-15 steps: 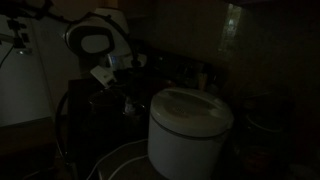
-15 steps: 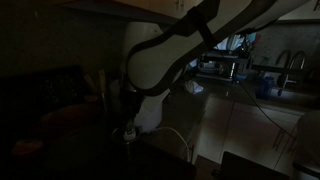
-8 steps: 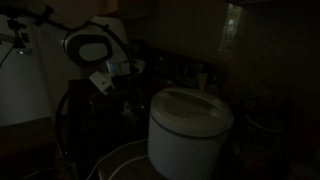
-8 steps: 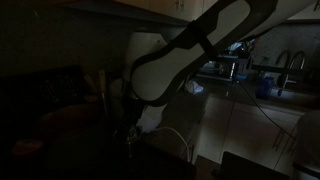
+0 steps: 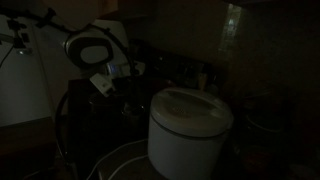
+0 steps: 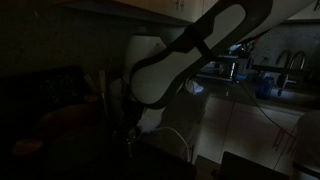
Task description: Remove the bottle from the bigger pot on the stove and put it into the smaller one
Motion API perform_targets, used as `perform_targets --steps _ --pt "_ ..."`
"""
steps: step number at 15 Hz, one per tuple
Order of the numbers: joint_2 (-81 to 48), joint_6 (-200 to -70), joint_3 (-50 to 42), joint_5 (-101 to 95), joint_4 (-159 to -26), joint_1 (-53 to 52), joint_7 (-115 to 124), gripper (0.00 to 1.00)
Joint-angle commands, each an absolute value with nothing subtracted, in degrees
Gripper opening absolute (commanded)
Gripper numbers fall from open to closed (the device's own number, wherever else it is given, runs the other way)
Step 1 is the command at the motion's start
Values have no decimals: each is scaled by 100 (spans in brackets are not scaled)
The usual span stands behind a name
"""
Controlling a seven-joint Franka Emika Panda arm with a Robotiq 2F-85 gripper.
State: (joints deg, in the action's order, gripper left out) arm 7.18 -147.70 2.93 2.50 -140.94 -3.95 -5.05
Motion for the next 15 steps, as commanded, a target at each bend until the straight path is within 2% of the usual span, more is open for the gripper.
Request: perform_targets --steps 1,3,9,15 --pt "722 -14920 309 198 -14131 -379 -334 93" --pt "739 -14919 317 175 -14134 -379 -311 100" --pt "903 -14482 325 77 -13924 -349 -146 100" --pt "1292 -12922 373 88 -13214 -397 -43 100"
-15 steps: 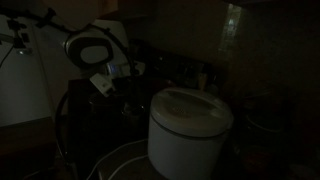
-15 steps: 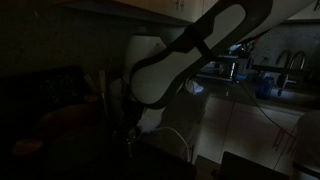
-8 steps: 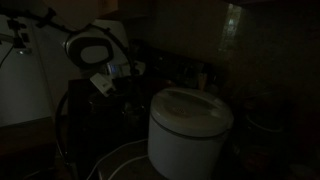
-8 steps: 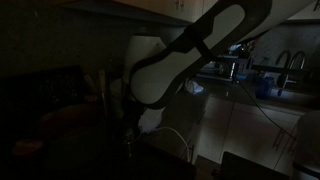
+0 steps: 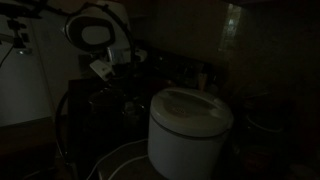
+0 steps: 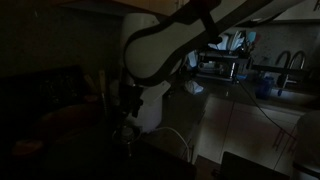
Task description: Remove the bottle from the bigger pot on the stove and put it into the smaller one
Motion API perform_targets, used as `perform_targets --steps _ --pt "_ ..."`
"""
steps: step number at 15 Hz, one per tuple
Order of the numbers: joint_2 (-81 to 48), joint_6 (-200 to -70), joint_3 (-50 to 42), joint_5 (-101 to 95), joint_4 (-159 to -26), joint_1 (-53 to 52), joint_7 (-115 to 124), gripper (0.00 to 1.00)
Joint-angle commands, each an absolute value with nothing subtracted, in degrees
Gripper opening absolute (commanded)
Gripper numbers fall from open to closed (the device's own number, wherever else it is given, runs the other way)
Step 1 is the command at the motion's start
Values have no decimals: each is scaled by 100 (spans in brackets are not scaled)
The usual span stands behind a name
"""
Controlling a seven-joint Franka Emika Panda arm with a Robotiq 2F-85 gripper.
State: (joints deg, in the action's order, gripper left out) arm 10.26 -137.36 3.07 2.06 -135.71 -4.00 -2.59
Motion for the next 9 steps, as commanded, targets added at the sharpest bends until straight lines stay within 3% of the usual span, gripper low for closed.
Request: perform_targets --steps 1,9 --pt "1346 -12607 374 135 -13043 -416 -85 100" --pt "1564 -10611 420 194 -11710 -449 -130 100"
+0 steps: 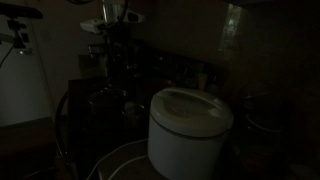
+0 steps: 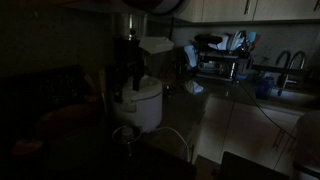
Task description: Remove the bottle from the bigger pot on the stove and put it into the smaller one
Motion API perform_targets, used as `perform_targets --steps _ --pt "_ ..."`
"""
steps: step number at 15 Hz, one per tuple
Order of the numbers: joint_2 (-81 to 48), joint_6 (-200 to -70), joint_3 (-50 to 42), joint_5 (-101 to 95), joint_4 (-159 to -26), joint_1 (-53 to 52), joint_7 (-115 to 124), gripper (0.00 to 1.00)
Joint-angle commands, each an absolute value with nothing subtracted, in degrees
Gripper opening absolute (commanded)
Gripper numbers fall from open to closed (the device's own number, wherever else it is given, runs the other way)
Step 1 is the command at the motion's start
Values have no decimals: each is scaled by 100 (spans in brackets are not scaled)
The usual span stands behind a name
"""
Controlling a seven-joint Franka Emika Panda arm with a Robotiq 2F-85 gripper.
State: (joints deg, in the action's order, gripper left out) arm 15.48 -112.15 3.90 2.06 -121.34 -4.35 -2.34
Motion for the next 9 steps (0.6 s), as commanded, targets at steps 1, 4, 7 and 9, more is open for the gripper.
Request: perform_targets --steps 1,4,7,9 --pt "1567 -10412 422 190 -11575 -446 -121 100" --pt "1549 -9922 432 176 -11298 -443 -97 100" --pt "1564 -10205 393 210 -11451 -440 -231 100" --pt "1545 -10206 393 210 -11456 -439 -231 100"
